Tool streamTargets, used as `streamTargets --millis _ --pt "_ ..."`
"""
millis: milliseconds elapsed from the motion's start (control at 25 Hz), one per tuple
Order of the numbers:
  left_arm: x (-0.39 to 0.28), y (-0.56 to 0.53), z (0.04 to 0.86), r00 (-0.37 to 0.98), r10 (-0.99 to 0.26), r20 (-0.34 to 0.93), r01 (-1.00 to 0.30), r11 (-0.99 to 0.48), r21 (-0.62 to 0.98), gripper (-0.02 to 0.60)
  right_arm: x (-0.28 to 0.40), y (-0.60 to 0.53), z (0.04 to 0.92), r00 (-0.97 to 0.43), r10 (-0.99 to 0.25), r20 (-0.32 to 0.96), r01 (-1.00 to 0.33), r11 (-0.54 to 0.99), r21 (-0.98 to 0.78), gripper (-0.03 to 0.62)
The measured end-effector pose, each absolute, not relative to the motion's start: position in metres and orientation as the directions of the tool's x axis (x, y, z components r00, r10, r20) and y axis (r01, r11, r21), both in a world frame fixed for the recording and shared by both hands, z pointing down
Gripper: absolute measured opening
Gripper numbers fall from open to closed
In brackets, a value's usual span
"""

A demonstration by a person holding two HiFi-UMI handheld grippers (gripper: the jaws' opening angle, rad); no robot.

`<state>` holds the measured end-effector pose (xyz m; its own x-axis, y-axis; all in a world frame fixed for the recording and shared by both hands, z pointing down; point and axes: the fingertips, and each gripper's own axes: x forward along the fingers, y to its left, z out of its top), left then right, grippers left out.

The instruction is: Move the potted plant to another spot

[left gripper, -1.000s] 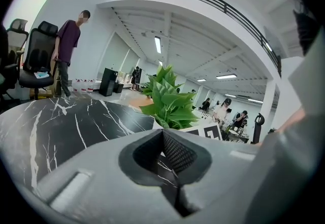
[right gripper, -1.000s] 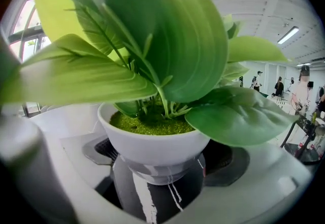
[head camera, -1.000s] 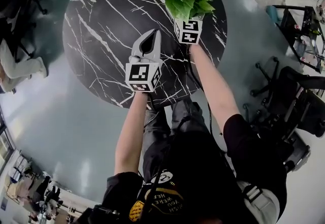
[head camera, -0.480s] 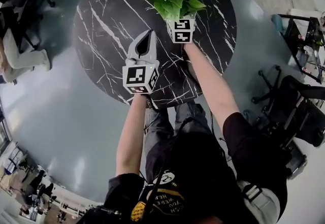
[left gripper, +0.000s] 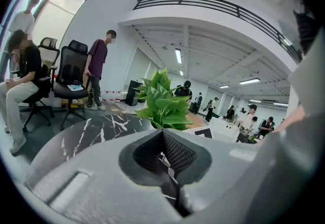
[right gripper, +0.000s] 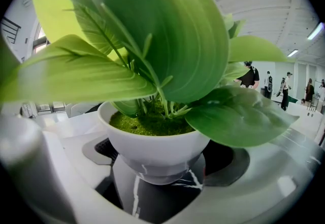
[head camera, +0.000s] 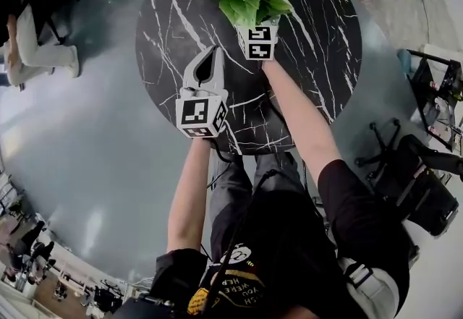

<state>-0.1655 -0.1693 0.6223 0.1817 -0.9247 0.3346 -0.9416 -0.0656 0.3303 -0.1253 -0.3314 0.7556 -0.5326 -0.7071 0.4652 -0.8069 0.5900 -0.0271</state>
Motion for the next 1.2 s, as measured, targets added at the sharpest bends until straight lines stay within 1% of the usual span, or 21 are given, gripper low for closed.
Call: streamTargets --millis 240,480,640,760,880,1080,1120,1160,1200 --pt "-0.211 -0.148 0.624 0.123 -0.932 0.342 -0.942 -0.001 0.337 0.003 -0.191 -0.307 0.758 -0.583 -0.661 0.472 -0.759 0.651 -0.027 0.503" --pt "-0.242 -0.131 0.621 0.081 -0.938 0.337 -0.939 0.042 0.341 0.003 -0.251 -0.284 0.756 -0.646 -0.606 0.464 -0.693 0.720 -0.024 0.503" --pt "-0.253 -0.118 0.617 0.061 -0.940 0.335 -0.935 0.064 0.350 0.003 -0.277 -0.263 0.749 -0.673 -0.576 0.464 -0.663 0.748 -0.034 0.503" --pt "-0.256 -0.114 0.618 0.049 -0.941 0.336 -0.931 0.078 0.355 0.003 -0.285 -0.259 0.748 -0.675 -0.566 0.472 -0.649 0.760 -0.016 0.503" --pt "-0.257 -0.112 0.619 0.043 -0.939 0.341 -0.927 0.090 0.363 0.003 -0.282 -0.253 0.755 -0.679 -0.540 0.498 -0.639 0.768 -0.038 0.503" --pt "-0.252 -0.110 0.618 0.039 -0.939 0.342 -0.921 0.099 0.376 0.003 -0.247 -0.240 0.760 -0.673 -0.523 0.522 -0.650 0.756 -0.082 0.503" --pt "-0.250 -0.107 0.619 0.038 -0.938 0.346 -0.919 0.104 0.381 0.003 -0.234 -0.233 0.757 -0.668 -0.525 0.528 -0.662 0.743 -0.097 0.496" --pt "-0.247 -0.103 0.618 0.038 -0.935 0.351 -0.916 0.108 0.386 0.003 -0.220 -0.223 0.753 -0.665 -0.521 0.535 -0.670 0.733 -0.119 0.453" --pt "-0.244 -0.098 0.617 0.040 -0.933 0.358 -0.915 0.110 0.388 0.003 -0.207 -0.211 0.746 -0.671 -0.507 0.542 -0.668 0.730 -0.144 0.327"
